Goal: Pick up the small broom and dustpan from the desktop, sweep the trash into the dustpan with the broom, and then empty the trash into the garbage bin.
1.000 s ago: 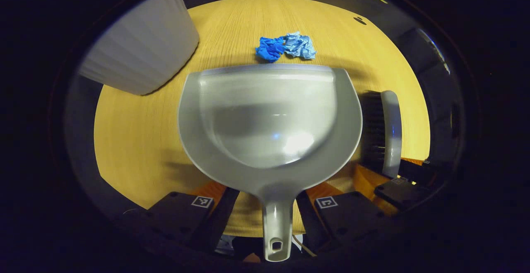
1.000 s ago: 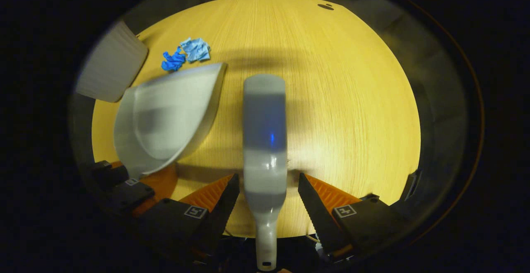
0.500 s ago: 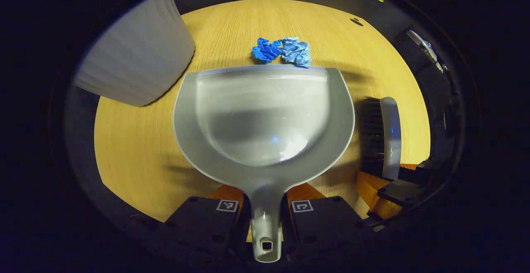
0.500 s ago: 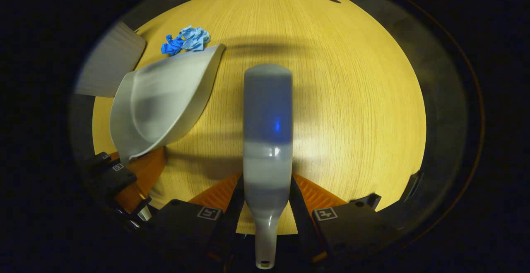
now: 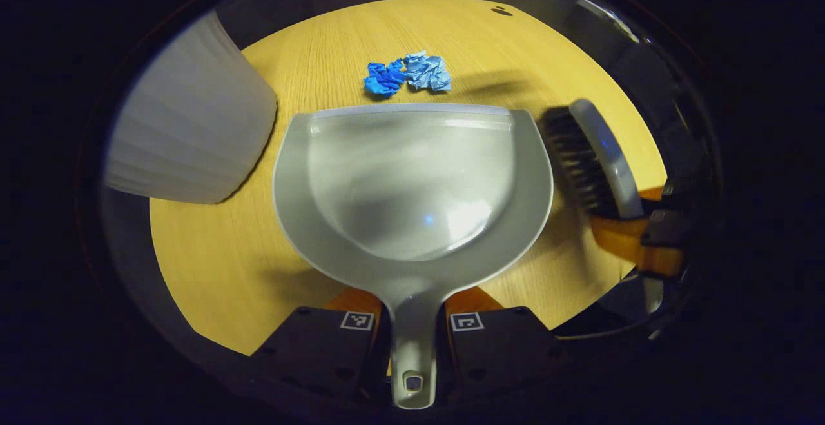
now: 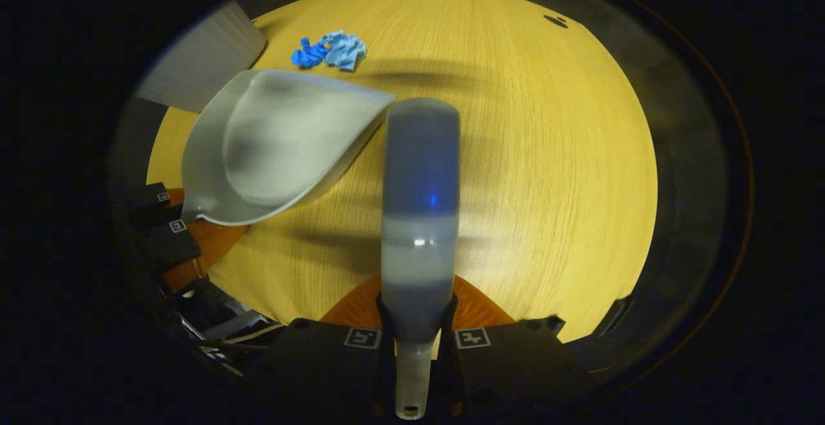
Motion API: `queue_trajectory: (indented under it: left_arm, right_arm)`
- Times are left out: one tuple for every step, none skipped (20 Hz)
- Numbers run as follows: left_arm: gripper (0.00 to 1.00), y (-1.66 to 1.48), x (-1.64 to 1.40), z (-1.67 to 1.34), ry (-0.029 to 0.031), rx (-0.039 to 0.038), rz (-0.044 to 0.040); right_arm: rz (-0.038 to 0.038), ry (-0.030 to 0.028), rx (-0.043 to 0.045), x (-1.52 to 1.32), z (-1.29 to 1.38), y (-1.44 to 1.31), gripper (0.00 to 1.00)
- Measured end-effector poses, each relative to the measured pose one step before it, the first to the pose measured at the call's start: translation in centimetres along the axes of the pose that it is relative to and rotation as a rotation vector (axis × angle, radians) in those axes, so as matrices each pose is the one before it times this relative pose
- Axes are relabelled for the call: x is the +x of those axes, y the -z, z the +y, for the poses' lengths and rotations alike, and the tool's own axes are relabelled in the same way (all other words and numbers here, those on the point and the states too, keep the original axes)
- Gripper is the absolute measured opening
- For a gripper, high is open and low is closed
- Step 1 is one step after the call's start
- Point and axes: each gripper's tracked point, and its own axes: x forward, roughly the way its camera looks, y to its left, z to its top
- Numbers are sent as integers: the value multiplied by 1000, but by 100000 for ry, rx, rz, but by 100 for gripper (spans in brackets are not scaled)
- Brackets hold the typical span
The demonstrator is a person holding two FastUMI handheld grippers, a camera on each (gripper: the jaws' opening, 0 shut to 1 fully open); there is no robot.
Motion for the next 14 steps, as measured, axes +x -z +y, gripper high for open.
queue_trajectory:
  left_arm:
    - [28, 787, -153, 571, -188, 1182, 322]
    - [27, 690, -145, 360, 391, 532, 457]
    - [27, 629, -90, 208, 741, 979, 547]
    - [26, 474, -50, 138, 301, 1577, 151]
    - [27, 361, -66, 243, -1037, 1865, 97]
    - [28, 372, -41, 240, -1669, 2284, 236]
    - [27, 326, -39, 101, -1710, 1882, 330]
    - [27, 291, 40, -76, -626, 1362, 781]
    - [28, 125, 176, -260, 661, 179, 180]
    - [27, 197, 243, -425, 1423, -1006, 705]
    - [27, -5, 203, -322, 1573, -2103, 642]
    - [27, 75, 255, -309, 1489, -2285, 807]
    - [27, 61, 196, -188, 97, -1632, 99]
    - [27, 36, 64, -41, -403, -133, 417]
  right_arm:
    - [-5088, 2284, -3311, -1371, -1051, -2310, 27]
    - [-4211, 2671, -5323, -1162, -1165, -2405, 27]
    - [-5326, 2750, -4762, -899, -1332, -3100, 27]
    - [-3207, 2601, -6079, -492, -1394, -3130, 27]
    - [-3459, 3346, -5291, -273, -1492, -3099, 27]
    - [-3045, 3146, -5081, -351, -1260, -2970, 27]
    - [-4001, 3092, -4438, 257, -1300, -3024, 27]
    - [-3872, 2165, -4884, 759, -978, -3058, 27]
    - [-743, 297, -4273, 902, -386, -1974, 26]
    - [93, -1173, -3734, 1788, 565, -1918, 26]
    - [1672, -767, -3123, 1726, 653, -725, 27]
    - [2956, -175, -3908, 1851, 835, -48, 27]
    - [3299, -411, -5690, 1544, 984, 537, 27]
    - [2600, 2141, -7034, 1309, 512, 517, 27]
